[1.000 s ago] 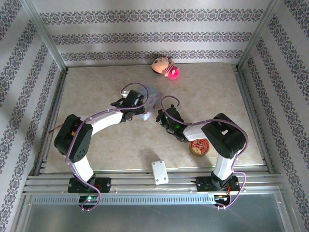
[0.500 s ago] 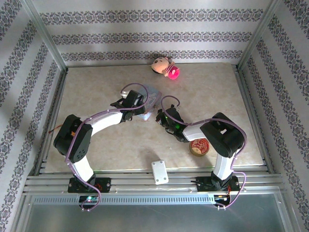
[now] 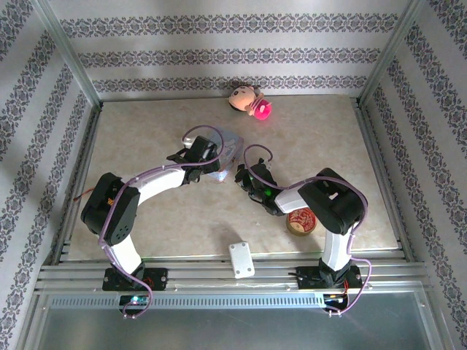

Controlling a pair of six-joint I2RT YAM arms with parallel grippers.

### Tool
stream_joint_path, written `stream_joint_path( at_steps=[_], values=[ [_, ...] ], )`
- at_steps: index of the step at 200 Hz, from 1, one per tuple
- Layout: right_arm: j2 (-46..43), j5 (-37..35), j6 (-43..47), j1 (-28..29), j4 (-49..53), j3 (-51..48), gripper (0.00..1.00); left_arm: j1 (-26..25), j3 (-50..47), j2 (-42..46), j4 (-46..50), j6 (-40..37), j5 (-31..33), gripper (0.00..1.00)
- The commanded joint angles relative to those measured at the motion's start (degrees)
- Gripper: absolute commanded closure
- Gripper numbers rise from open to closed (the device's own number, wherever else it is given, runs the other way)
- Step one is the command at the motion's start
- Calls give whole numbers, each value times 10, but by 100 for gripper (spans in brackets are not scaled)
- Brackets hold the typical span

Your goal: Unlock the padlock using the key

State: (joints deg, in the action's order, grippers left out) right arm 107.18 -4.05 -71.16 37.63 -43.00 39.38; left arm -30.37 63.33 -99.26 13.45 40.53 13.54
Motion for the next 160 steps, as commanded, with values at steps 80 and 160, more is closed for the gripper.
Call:
stream_joint_path(
  at_steps=[80, 160],
  values=[
    [19, 2, -29, -9, -77, -14, 100, -7, -24, 2, 41, -16, 1, 5],
    [29, 10, -36, -16, -109, -18, 100, -7, -27, 1, 46, -16, 1, 3]
  ],
)
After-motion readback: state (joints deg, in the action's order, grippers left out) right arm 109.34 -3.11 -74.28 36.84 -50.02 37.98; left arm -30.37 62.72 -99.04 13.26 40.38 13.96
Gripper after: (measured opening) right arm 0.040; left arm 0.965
